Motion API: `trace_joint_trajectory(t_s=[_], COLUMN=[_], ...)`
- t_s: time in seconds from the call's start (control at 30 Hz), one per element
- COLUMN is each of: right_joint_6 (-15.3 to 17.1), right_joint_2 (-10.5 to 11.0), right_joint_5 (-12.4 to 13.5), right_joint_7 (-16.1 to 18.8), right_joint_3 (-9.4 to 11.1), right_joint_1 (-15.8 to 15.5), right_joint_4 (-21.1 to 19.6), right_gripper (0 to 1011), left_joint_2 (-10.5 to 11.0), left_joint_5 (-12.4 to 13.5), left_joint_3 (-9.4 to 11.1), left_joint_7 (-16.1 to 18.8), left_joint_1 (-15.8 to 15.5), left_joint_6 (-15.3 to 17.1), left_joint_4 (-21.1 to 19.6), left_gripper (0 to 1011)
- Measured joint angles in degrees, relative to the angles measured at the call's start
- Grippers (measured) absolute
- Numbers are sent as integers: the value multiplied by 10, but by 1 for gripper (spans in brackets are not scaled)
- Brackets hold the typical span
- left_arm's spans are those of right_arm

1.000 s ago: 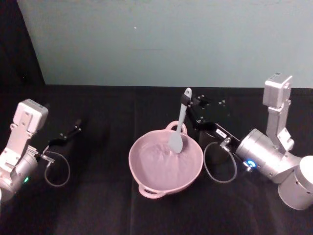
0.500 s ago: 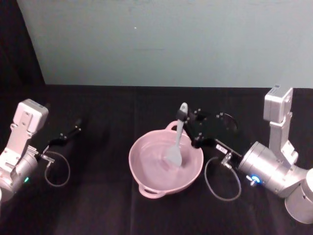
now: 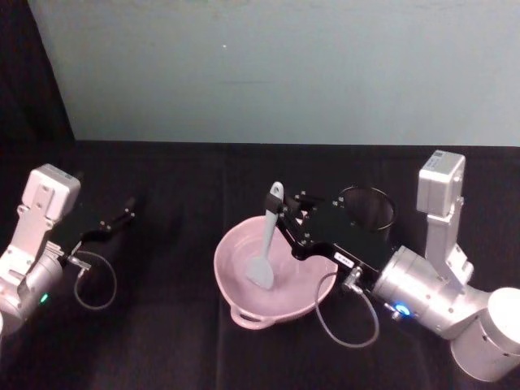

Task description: Use the one hand to pick up the spoon and stir the clear water in the bowl.

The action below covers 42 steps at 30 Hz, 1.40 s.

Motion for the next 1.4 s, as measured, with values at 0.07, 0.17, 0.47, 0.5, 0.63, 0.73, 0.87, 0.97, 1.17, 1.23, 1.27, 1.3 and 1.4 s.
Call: trace_joint_trajectory(t_s=[0.07,0.17,0.47,0.5,0.63,0.73,0.87,0.97,1.17,1.23,1.27,1.3,1.4], right_joint_6=[-4,-9,-28,-29,-31,-31,-31,-28,-24,-21,-21,-21,-21], right_joint_2=[-9,-22,-41,-41,-34,-27,-18,-11,-3,-2,-2,-2,-5], right_joint_5=[1,3,-4,-6,-11,-12,-14,-14,-16,-18,-18,-18,-18], right_joint_7=[0,0,-15,-17,-26,-27,-27,-26,-17,-13,-11,-10,-7], right_joint_3=[-3,-6,8,11,26,36,43,46,42,35,31,30,23], right_joint_1=[7,18,42,43,43,38,27,17,0,-8,-12,-13,-17], right_joint_4=[13,34,85,87,88,80,65,51,28,18,14,12,6], right_gripper=[110,110,110,109,110,110,110,110,110,110,110,110,110], left_joint_2=[0,0,0,0,0,0,0,0,0,0,0,0,0], left_joint_5=[0,0,0,0,0,0,0,0,0,0,0,0,0], left_joint_3=[0,0,0,0,0,0,0,0,0,0,0,0,0], left_joint_7=[0,0,0,0,0,0,0,0,0,0,0,0,0], left_joint_1=[0,0,0,0,0,0,0,0,0,0,0,0,0], left_joint_6=[0,0,0,0,0,0,0,0,0,0,0,0,0], left_joint_4=[0,0,0,0,0,0,0,0,0,0,0,0,0], left_gripper=[1005,1005,1005,1005,1005,1005,1005,1005,1005,1005,1005,1005,1005])
